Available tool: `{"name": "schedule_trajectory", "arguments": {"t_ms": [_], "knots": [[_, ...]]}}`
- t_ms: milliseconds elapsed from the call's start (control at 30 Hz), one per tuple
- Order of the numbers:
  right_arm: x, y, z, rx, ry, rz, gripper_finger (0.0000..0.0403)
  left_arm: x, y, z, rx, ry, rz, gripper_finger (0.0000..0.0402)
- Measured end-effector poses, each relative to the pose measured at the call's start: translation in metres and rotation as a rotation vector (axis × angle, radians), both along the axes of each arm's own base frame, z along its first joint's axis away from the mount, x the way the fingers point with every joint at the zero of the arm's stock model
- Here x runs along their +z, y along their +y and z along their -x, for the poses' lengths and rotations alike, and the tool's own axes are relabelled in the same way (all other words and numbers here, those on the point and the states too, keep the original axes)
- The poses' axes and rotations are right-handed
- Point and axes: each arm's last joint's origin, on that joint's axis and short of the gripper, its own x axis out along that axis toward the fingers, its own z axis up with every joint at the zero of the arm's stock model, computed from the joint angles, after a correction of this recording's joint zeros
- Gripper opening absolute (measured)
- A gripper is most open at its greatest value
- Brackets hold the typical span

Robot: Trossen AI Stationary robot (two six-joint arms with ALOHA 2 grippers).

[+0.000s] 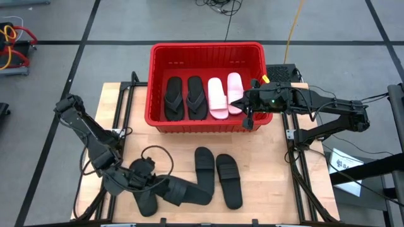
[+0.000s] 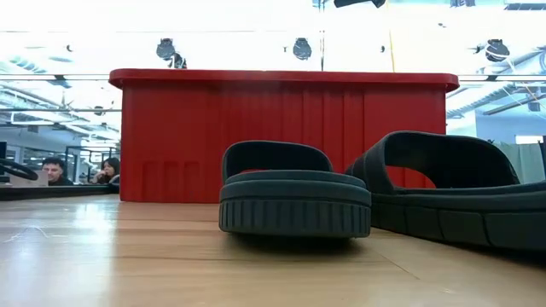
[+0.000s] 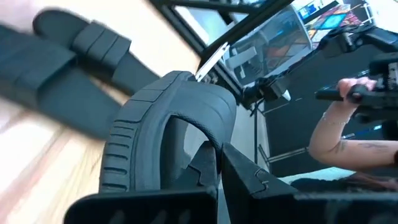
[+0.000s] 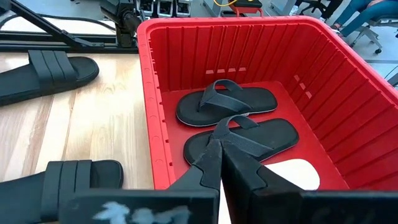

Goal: Pick and place slides into bin
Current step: Put the black slide into the red bin

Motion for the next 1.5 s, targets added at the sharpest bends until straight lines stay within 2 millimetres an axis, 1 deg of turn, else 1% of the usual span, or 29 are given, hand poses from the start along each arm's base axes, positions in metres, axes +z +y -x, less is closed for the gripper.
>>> {"name": "schedule_trajectory", "arguments": {"t_ms": [167, 400, 567, 700, 867, 967, 1067, 1400, 1500], "knots": [[0.0, 0.0, 0.0, 0.018, 0.01, 0.03, 0.0, 0.024, 0.006, -0.008, 0.003, -0.062, -0.046, 0.0], [0.001, 0.0, 0.001, 0.067, 0.034, 0.113, 0.0, 0.062, 0.021, -0.014, 0.031, -0.059, -0.115, 0.0], [0.003, 0.0, 0.005, 0.086, 0.035, 0.148, 0.0, 0.087, 0.04, -0.015, 0.087, -0.025, -0.174, 0.0], [0.008, 0.001, 0.011, 0.106, 0.027, 0.189, 0.0, 0.103, 0.058, -0.016, 0.177, 0.005, -0.212, 0.0], [0.014, 0.002, 0.021, 0.109, -0.002, 0.204, 0.0, 0.12, 0.082, -0.022, 0.302, -0.026, -0.271, 0.0], [0.017, 0.002, 0.026, 0.108, -0.014, 0.206, 0.0, 0.128, 0.096, -0.026, 0.374, -0.045, -0.309, 0.0], [0.019, 0.003, 0.031, 0.107, -0.024, 0.207, 0.0, 0.132, 0.11, -0.031, 0.463, -0.052, -0.351, 0.0], [0.019, 0.003, 0.033, 0.116, -0.013, 0.222, 0.0, 0.132, 0.158, -0.044, 0.843, -0.021, -0.469, 0.0], [0.019, 0.003, 0.033, 0.116, -0.012, 0.222, 0.0, 0.127, 0.17, -0.053, 0.98, -0.006, -0.484, 0.0]]}}
